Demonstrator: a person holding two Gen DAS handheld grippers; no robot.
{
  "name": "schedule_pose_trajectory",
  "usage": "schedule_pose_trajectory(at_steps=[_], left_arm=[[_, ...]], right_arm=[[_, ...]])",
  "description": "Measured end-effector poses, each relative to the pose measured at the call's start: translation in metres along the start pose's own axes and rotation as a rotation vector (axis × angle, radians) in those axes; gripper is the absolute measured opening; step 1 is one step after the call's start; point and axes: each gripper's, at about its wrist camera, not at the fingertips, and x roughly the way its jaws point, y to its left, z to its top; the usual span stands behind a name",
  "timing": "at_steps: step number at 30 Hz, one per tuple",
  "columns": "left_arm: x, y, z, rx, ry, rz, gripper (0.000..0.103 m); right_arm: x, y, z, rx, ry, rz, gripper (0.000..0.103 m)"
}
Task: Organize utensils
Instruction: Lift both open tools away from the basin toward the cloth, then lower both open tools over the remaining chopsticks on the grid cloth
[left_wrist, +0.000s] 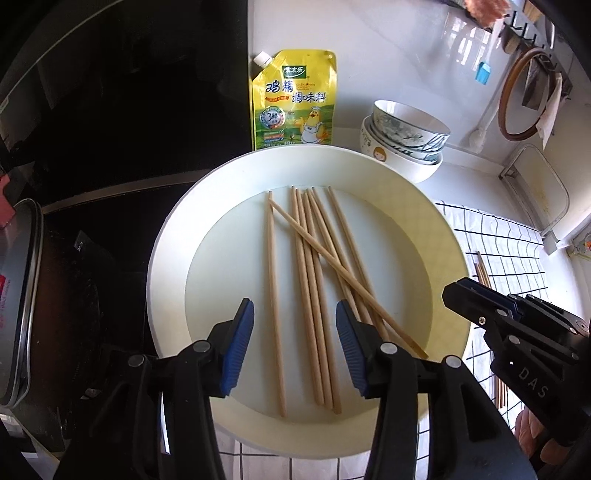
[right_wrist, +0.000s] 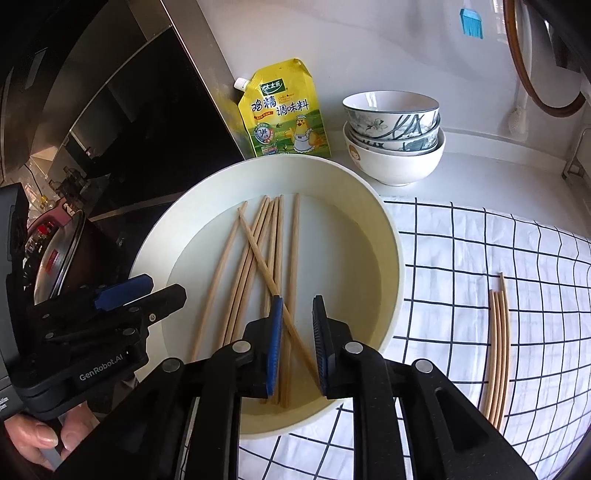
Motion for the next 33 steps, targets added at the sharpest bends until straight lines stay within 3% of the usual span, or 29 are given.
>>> schedule_pose_trajectory(at_steps=[11,18,33], left_arm=[[-0.021,-0.036,-0.013,0.037,-0.026,-0.008,0.053],[-0.026,-0.067,-0.020,0.055,-0.024,-0.019,0.056],[-0.023,-0.155,-0.035,0.116,-0.013,-0.088,0.056]], right_arm=[[-0.035,-0.035,-0.026,0.059,-0.032,-0.019,0.016],[-0.052,-0.065,-0.041,0.084,-0.036,-0.035,0.023],[-0.084,-0.152,-0.065,0.125,-0.017,-0.100,0.030]])
